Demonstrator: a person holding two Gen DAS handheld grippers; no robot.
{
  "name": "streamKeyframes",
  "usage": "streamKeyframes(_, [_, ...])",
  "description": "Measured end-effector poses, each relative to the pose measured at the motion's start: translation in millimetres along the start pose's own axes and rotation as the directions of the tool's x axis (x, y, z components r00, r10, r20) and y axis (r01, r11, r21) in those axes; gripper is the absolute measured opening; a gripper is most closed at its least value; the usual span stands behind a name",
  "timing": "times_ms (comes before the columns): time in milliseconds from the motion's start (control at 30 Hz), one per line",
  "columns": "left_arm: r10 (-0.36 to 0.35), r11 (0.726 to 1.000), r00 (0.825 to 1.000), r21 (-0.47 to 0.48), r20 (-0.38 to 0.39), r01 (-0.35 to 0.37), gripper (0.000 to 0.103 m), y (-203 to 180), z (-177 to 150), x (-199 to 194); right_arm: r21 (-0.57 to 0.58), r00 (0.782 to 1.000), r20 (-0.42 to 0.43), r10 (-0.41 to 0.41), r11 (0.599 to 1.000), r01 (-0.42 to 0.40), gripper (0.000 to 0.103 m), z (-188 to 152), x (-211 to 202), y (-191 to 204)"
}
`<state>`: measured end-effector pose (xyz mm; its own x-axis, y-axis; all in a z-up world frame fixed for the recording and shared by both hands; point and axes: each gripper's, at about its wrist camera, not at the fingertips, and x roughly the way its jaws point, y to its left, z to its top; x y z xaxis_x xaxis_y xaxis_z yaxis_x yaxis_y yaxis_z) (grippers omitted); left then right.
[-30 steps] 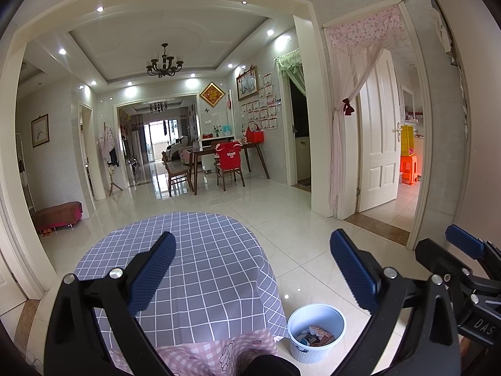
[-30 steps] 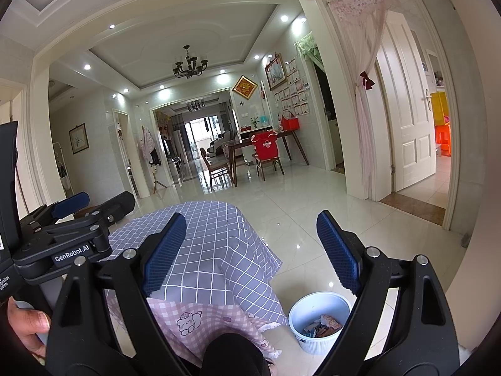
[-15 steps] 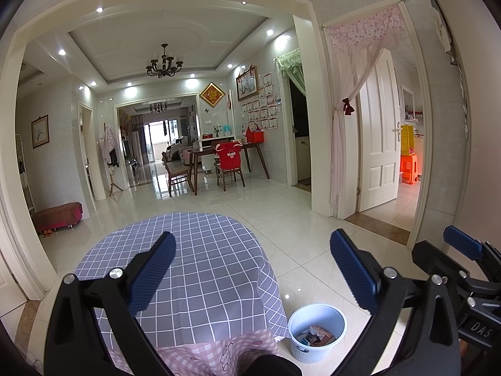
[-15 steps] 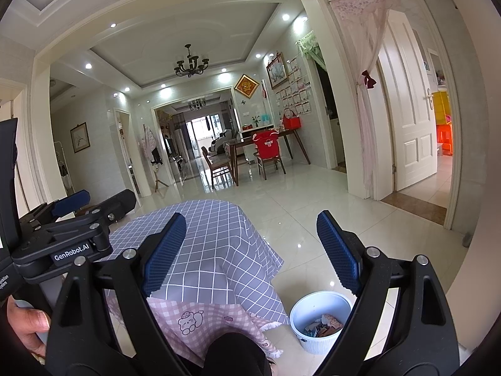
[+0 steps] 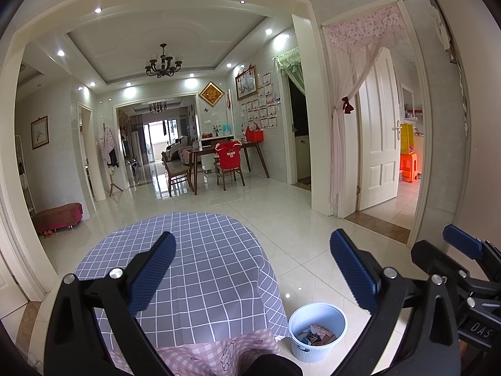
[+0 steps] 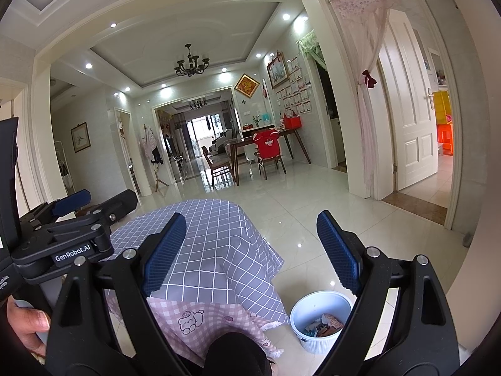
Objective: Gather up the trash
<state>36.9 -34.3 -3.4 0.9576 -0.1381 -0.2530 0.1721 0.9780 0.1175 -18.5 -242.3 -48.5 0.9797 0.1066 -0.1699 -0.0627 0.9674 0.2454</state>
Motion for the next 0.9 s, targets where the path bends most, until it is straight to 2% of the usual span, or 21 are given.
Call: streamKeyframes(900, [0.008,1.000,1.000,0.008,-0.020,-0.008,0.097,9.9,-14.4,14.3,0.001,1.000,-0.016,0.003,1.000,-0.003,0.084,-4.9,7.4,9.0])
